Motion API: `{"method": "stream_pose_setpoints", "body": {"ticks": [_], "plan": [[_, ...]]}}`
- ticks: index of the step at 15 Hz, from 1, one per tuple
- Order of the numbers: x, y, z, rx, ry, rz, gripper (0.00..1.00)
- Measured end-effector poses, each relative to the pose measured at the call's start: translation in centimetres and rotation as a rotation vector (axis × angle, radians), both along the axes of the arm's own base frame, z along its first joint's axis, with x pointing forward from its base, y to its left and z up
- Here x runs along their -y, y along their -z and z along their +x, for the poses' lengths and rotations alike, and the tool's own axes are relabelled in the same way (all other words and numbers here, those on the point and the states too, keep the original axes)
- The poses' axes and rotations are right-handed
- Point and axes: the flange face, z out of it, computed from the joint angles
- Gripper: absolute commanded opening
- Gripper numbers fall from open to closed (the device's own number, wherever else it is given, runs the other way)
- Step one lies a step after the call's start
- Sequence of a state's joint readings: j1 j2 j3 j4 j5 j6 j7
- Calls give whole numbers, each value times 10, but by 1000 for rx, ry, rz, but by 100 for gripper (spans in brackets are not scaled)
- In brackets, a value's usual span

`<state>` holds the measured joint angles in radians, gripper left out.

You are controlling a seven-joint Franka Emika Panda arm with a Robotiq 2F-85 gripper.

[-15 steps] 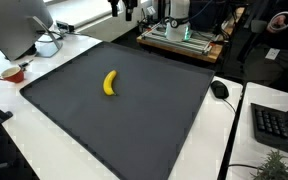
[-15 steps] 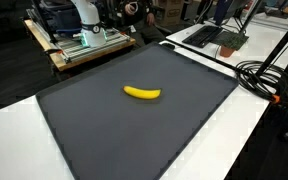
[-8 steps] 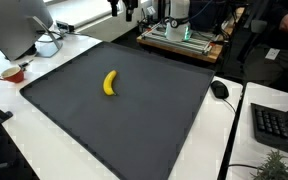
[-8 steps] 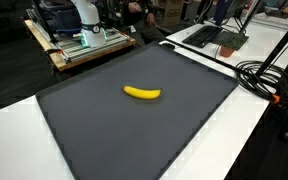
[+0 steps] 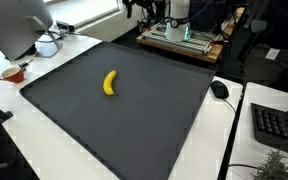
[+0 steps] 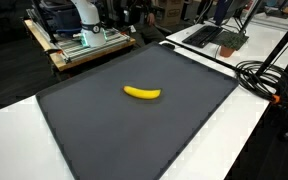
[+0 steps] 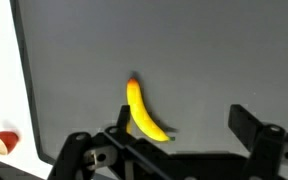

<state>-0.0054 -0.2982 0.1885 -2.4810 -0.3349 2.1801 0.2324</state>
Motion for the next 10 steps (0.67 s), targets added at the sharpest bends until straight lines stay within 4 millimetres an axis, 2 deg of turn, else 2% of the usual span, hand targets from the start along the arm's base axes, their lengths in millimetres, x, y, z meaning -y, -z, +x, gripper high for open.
{"method": "stream_pose_setpoints", "body": {"ticks": [3,10], "plan": [[-32,12,-3,-82,-125,-48,100],[-65,59,21,-312,-319,-228,100]]}}
